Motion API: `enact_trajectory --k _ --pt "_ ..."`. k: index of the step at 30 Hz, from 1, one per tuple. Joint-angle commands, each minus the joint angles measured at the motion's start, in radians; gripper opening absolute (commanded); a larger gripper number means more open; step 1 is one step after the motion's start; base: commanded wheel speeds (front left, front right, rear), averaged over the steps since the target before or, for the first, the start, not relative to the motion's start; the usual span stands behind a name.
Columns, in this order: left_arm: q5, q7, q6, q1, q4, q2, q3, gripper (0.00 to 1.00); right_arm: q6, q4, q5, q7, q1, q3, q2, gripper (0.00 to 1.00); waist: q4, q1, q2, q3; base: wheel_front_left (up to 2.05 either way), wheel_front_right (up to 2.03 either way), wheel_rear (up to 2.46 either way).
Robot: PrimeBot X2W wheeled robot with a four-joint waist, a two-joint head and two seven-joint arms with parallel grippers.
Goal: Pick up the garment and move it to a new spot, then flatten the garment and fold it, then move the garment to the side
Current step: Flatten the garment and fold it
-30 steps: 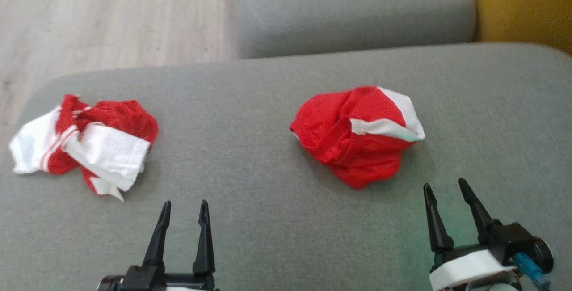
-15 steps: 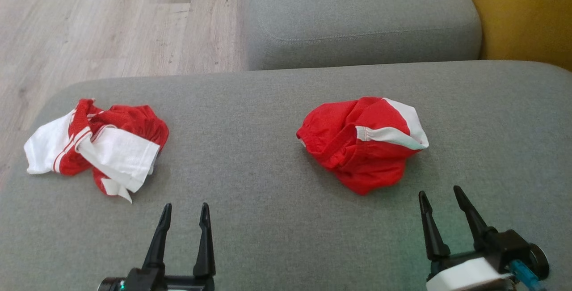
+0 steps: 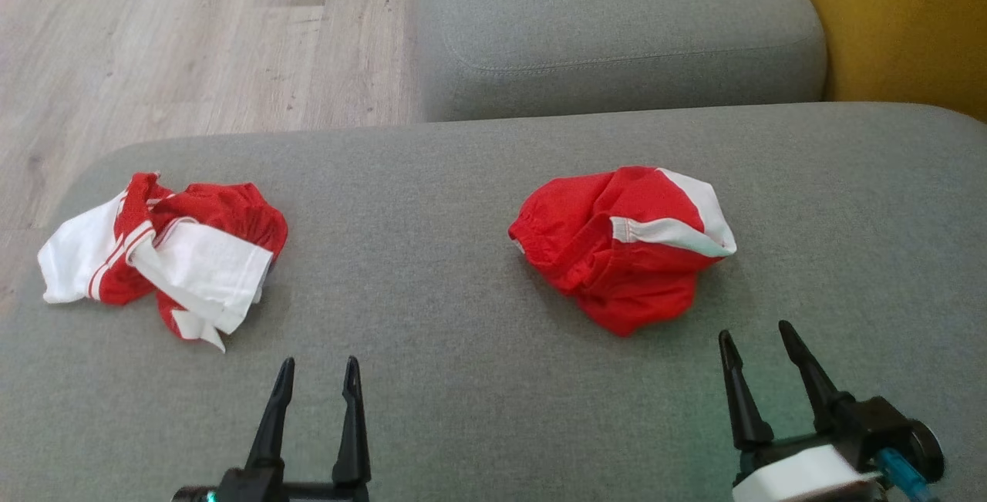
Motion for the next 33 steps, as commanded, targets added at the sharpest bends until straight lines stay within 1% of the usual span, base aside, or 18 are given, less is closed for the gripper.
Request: enact_trajectory --k 1,11,14,16,20,25,26,29,33 --pt "0.007 -0.01 0.007 -0.021 -0.026 -0.007 0.03 1.0 -0.001 -0.032 0.005 -0.006 -0.029 0.029 -0.005 1.0 0.0 0.0 -0.0001 -0.001 0.0 0.0 0.0" --pt "0.006 -0.01 0.004 -0.02 -0.016 -0.007 0.025 1.0 -0.001 -0.03 0.008 -0.006 -0.03 0.043 -0.005 1.0 -0.008 0.0 -0.0001 -0.002 0.0 0.0 0.0" --pt "0.001 -0.01 -0.007 -0.028 -0.01 -0.007 0.01 1.0 -0.001 -0.03 0.005 -0.006 -0.033 0.048 -0.005 1.0 -0.017 0.0 -0.0001 0.003 0.0 0.0 0.0" --pt "-0.01 -0.01 -0.023 -0.052 0.015 -0.007 -0.018 1.0 -0.001 -0.031 0.003 -0.006 -0.039 0.058 -0.005 1.0 -0.033 0.0 -0.0001 0.013 0.0 0.0 0.0" --pt "-0.046 -0.01 -0.055 -0.126 0.066 -0.007 -0.101 1.0 -0.001 -0.03 -0.003 -0.006 -0.049 0.071 -0.005 1.0 -0.062 0.0 -0.0001 0.032 0.0 0.0 0.0" --pt "-0.118 -0.01 -0.101 -0.261 0.153 -0.007 -0.258 1.0 -0.001 -0.028 -0.011 -0.006 -0.059 0.081 -0.005 1.0 -0.11 0.0 -0.0001 0.059 0.0 0.0 0.0" --pt "-0.118 -0.01 -0.101 -0.261 0.153 -0.007 -0.258 1.0 -0.001 -0.028 -0.011 -0.006 -0.059 0.081 -0.005 1.0 -0.11 0.0 -0.0001 0.059 0.0 0.0 0.0" --pt "-0.181 0.006 -0.112 -0.35 0.21 -0.007 -0.348 1.0 -0.001 -0.028 -0.015 -0.006 -0.068 0.089 -0.005 1.0 -0.143 0.0 -0.0001 0.079 0.0 0.0 0.0" --pt "-0.259 0.019 -0.117 -0.463 0.257 -0.007 -0.423 1.0 -0.001 -0.034 -0.012 -0.006 -0.094 0.098 -0.005 1.0 -0.186 0.0 -0.0001 0.122 0.0 0.0 0.0"
